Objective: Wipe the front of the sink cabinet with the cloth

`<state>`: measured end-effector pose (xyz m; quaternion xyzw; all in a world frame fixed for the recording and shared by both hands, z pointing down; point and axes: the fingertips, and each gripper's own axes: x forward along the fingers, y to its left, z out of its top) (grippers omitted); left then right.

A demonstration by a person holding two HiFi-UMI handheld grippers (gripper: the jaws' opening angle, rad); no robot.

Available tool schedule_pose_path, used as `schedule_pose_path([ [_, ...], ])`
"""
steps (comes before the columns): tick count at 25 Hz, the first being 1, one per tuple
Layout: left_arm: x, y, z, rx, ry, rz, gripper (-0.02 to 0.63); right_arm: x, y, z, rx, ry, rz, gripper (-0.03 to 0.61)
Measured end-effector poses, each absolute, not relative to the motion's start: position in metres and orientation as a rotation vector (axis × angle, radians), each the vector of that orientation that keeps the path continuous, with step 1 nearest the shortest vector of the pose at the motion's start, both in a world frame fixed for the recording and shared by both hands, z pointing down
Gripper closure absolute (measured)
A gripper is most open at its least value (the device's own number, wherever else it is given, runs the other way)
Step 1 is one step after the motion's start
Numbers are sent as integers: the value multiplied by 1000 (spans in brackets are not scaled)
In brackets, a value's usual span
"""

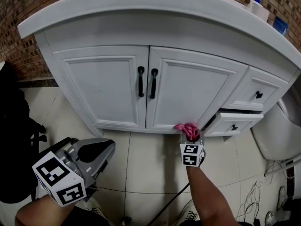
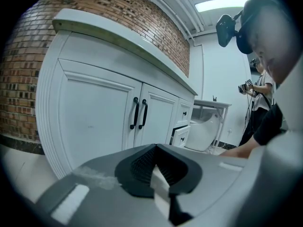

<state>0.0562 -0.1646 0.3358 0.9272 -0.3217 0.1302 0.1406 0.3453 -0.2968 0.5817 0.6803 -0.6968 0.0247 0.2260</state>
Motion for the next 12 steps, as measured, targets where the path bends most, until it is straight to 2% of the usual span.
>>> schedule_pose_path([
  [12, 41, -162, 325, 2674, -974, 313, 609, 347, -294, 584, 1811, -1911, 343, 436],
])
